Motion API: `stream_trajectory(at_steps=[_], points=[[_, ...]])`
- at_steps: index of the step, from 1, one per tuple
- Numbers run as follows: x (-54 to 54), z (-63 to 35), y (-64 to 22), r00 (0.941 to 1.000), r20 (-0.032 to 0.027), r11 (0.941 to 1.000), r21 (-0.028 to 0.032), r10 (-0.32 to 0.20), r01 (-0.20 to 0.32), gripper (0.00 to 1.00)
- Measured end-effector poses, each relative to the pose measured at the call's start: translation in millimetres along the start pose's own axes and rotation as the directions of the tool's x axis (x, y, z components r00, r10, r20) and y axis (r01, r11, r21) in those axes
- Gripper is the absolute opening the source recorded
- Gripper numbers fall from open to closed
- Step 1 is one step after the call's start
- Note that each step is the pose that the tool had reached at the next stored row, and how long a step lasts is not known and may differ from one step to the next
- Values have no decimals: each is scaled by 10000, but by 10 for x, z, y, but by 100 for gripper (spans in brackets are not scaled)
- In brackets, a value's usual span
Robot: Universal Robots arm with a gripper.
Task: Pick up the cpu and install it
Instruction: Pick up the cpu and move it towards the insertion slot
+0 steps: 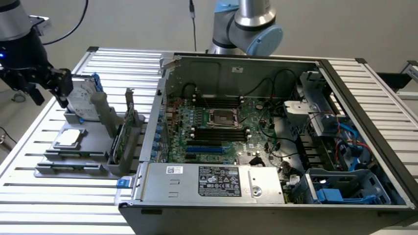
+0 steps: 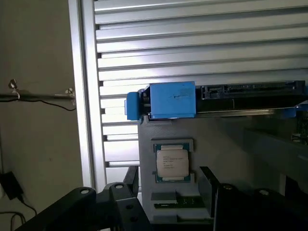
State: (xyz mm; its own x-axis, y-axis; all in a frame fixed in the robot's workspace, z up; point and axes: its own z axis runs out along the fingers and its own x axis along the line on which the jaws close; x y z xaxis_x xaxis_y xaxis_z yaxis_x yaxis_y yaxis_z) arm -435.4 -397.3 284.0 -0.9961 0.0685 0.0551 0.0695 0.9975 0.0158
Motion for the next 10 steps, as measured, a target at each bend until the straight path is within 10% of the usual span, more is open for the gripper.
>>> stream_trajectory(at_steps=[10], points=[[-22,179,-91,10000,0,10000,1,-25,25,62]])
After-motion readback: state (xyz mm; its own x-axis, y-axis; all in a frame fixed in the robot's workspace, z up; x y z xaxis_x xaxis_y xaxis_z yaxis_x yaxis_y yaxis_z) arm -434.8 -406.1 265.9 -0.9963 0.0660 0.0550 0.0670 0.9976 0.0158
